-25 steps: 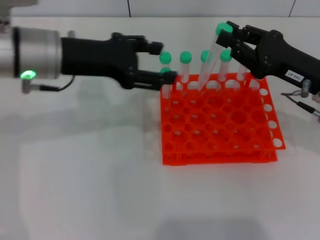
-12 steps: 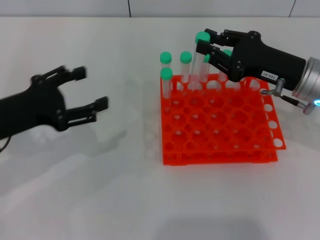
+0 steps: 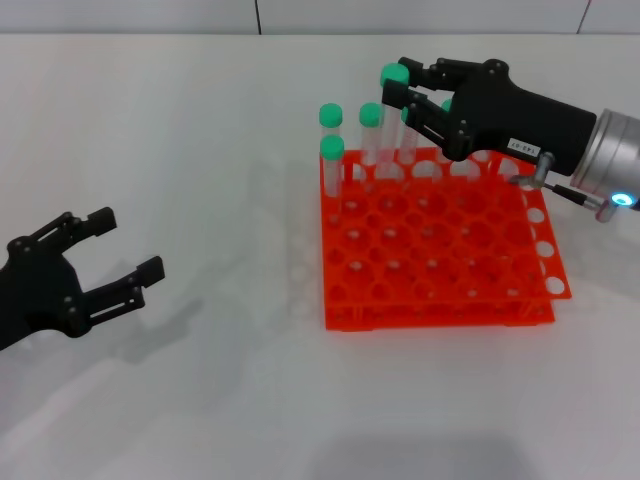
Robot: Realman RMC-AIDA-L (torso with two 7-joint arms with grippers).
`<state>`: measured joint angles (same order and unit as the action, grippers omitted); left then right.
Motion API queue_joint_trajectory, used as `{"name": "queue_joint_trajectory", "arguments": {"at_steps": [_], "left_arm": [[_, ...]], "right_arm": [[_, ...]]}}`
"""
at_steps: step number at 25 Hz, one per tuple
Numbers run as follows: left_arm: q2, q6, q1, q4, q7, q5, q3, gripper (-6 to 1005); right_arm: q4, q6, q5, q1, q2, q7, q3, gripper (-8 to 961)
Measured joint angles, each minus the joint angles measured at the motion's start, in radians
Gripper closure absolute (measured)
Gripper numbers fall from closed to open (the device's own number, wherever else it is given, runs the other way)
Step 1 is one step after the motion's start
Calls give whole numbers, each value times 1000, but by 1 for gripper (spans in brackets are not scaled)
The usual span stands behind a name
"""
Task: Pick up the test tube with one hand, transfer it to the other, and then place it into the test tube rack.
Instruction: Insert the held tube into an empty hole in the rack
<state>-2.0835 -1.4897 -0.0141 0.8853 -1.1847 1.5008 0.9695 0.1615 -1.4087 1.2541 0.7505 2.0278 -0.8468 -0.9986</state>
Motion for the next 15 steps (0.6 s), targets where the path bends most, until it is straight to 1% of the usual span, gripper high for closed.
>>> {"name": "queue_joint_trajectory", "arguments": {"at_steps": [5, 10, 15], "left_arm": [[2, -3, -8, -22, 2, 0, -18, 137], [2, 1, -18, -23, 4, 4, -26, 138], [2, 3, -30, -23, 4, 6, -26, 138]], "right_arm": [[-24, 23, -9, 20, 0, 1, -23, 710], [-33, 12, -15, 32, 0, 1, -23, 710], [-69, 20, -15, 59, 0, 11, -23, 710]]}}
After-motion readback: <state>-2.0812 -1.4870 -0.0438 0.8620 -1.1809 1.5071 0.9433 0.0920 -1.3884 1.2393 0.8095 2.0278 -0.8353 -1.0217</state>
